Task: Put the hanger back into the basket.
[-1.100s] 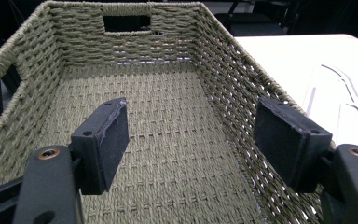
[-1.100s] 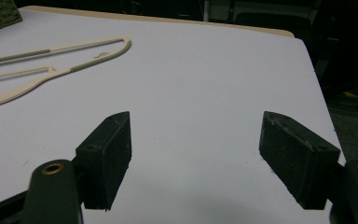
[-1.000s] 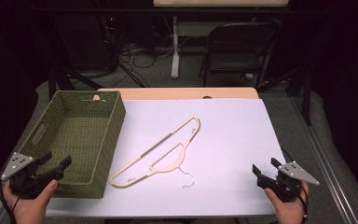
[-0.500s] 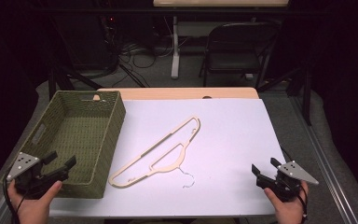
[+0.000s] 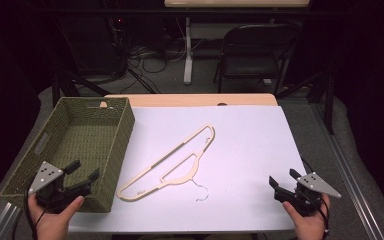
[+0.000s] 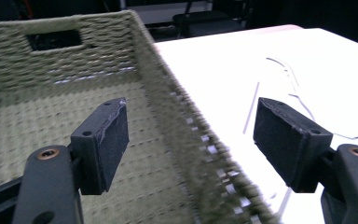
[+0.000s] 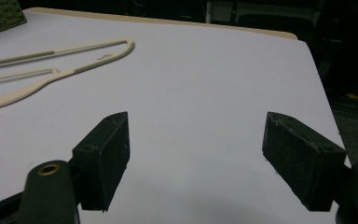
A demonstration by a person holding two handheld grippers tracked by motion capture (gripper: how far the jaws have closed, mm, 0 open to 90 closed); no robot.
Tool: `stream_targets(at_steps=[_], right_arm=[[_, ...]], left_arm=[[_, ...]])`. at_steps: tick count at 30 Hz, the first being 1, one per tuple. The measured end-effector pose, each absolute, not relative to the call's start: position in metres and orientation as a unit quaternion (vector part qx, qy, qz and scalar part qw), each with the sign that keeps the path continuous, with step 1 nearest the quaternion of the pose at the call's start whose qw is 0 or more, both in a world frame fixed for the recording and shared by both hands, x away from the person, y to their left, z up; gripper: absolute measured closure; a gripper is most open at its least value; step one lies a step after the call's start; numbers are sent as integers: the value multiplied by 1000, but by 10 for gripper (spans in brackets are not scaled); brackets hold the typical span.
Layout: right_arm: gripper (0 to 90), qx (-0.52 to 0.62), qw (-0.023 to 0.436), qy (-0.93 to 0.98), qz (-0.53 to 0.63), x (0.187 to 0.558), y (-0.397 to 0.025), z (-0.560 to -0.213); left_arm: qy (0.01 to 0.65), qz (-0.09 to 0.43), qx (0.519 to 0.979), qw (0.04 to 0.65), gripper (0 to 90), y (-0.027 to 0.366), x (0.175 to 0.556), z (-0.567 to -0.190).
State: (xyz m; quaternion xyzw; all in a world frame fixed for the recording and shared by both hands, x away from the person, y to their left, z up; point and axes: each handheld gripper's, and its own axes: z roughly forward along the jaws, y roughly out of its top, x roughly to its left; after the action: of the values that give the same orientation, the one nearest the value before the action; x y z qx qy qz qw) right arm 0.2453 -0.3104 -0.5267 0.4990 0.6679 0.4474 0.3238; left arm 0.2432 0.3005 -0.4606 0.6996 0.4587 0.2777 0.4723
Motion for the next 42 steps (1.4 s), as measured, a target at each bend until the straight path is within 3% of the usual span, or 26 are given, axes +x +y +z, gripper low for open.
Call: stream_targets(at_steps=[23,42], right_arm=[[231,497,324,669,447,245,-309,-527],[231,495,320,672,448,245,-309,-527]], left_arm=[[364,209,771,480,282,204,255,-473],[331,174,813,445,305,153,296,-493]])
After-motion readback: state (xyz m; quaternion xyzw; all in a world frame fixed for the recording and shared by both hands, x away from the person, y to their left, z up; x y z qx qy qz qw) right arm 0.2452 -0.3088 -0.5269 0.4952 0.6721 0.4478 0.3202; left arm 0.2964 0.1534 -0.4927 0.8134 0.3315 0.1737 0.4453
